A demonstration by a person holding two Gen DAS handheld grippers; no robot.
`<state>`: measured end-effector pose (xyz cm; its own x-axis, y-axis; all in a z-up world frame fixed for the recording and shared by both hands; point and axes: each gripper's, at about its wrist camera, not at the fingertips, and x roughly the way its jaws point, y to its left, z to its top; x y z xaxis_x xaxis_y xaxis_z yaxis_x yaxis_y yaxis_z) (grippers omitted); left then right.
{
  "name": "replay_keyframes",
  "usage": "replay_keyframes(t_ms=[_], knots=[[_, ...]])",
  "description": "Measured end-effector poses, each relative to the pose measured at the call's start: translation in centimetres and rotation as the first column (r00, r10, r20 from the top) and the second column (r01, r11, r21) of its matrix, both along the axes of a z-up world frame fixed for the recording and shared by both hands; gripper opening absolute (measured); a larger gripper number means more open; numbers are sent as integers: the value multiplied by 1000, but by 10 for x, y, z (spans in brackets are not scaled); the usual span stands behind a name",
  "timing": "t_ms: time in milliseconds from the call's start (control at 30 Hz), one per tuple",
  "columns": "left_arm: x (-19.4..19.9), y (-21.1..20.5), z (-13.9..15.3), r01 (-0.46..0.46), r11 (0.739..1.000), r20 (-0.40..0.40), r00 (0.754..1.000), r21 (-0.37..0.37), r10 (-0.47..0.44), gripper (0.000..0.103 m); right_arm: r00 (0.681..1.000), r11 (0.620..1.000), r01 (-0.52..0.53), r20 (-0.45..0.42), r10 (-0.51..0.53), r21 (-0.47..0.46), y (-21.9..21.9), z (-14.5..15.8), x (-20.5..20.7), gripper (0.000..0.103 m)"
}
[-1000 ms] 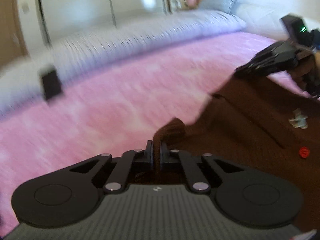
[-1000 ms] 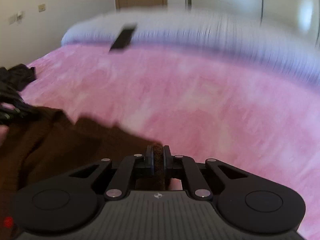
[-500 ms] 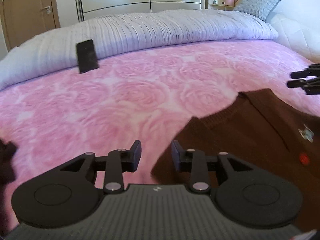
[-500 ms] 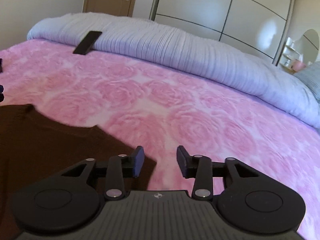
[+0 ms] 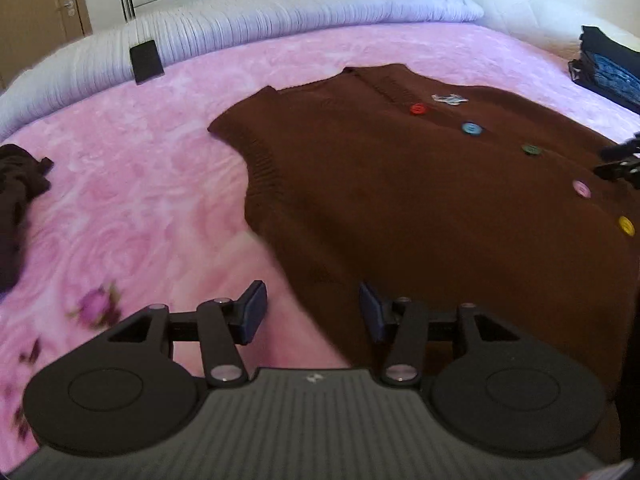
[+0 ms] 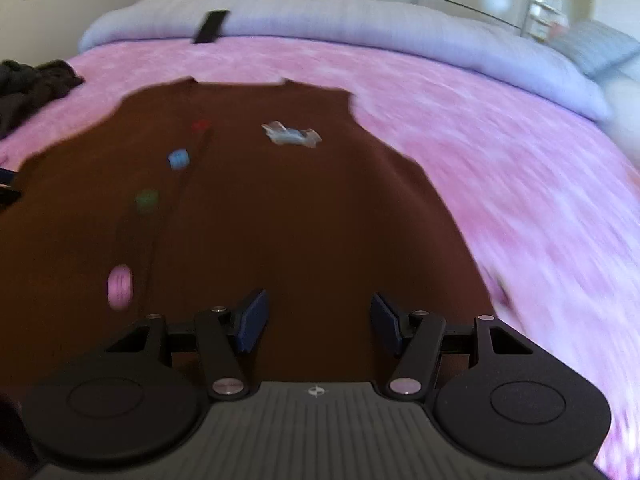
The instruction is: Fold clothes
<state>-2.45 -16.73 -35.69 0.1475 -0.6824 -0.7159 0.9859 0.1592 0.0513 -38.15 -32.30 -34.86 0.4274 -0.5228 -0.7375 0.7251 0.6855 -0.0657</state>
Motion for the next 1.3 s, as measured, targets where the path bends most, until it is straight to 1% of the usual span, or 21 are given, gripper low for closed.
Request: replay_keyframes(t_ms=[67,167,233,267,300,367,433,500,533,600,633,700,800,900,967,1200,1300], knots=[[-4,14,5,-25,1000,-39,999,-8,25,46,997,997,72,30,-73,19,16,5,-28,61],[-11,35,12,-64,998,-97,993,-17,62,46,981,983,179,71,-181,31,35,12,-60,62],[-16,49,15,-87,996,-145,986,-25,83,47,964,972,234,123,-236,34,49,18,-72,63],[-20,54,13,-93,995,-181,980,-32,85,47,958,970,241,155,-242,29,56,22,-74,63],[-24,57,11,-93,995,-207,975,-32,84,47,955,973,230,186,-231,25,63,25,-74,64],[-33,60,7,-93,995,-226,970,-29,84,47,957,982,187,221,-185,13,77,28,-66,66],[-42,66,8,-95,995,-259,962,-40,81,47,965,990,138,224,-135,3,88,27,-53,68],[-46,72,6,-100,994,-321,944,-45,81,48,973,994,107,207,-105,1,97,24,-42,69],[-49,74,4,-101,994,-338,938,-42,81,49,975,995,95,204,-93,-1,102,23,-38,69],[-54,74,-1,-96,995,-328,941,-31,81,48,974,998,61,218,-59,-2,111,24,-33,69],[-58,74,-2,-89,996,-310,948,-31,75,48,975,999,49,216,-46,-9,114,23,-31,69],[-64,72,-1,-66,998,-281,958,-25,56,45,980,999,30,197,-24,-27,121,22,-27,69],[-65,71,-1,-48,999,-269,962,-18,41,44,986,999,19,165,-11,-46,119,18,-24,69],[-64,73,-2,-42,999,-270,962,-19,35,44,985,998,46,167,-37,-49,113,16,-32,72],[-64,73,-2,-42,999,-267,963,-20,35,44,983,997,69,174,-63,-28,106,13,-37,72],[-67,73,-1,-54,998,-260,964,-20,47,44,981,988,136,131,-143,67,89,-3,-43,73],[-67,76,4,-65,997,-234,971,-30,56,44,976,983,166,126,-175,78,91,-1,-43,73]])
